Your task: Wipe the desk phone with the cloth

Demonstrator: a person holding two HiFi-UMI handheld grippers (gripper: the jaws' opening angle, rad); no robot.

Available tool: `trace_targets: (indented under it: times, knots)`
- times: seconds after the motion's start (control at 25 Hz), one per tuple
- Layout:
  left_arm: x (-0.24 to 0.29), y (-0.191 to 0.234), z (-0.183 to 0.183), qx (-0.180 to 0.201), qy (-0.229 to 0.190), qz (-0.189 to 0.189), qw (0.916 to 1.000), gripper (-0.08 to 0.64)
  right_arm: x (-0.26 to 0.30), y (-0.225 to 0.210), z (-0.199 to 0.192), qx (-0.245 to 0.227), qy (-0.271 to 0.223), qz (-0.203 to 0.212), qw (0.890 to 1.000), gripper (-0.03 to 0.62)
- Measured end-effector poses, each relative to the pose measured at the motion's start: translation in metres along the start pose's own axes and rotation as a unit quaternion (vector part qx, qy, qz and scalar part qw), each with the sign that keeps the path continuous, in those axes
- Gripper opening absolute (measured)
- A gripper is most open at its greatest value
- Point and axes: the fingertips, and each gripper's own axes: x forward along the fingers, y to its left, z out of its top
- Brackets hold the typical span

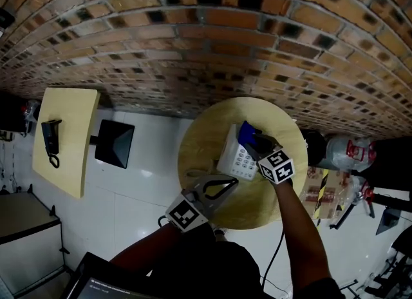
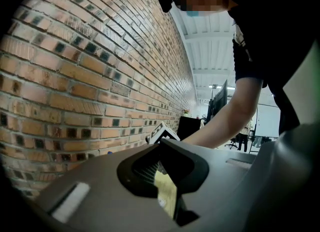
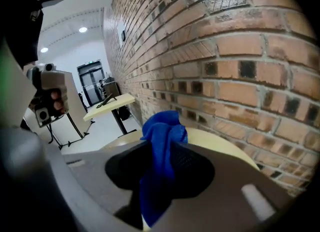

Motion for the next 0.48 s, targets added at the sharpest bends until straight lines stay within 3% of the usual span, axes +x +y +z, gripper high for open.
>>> trace_targets:
  times: [0.24,0.48]
  knots:
    - [-0.006,0.012,0.001,-0.007,-0.006,0.01,0.9999,-0.005,0.038,-0.018,0.034,-0.017,0.008,-0.002,1.0,0.118]
    - [-0.012,0.022,-0.003,-0.011,0.001,0.017,0.9998,-0.005,0.062,-0.002,0.022,-0.024,0.036,0.016,0.999,0.118]
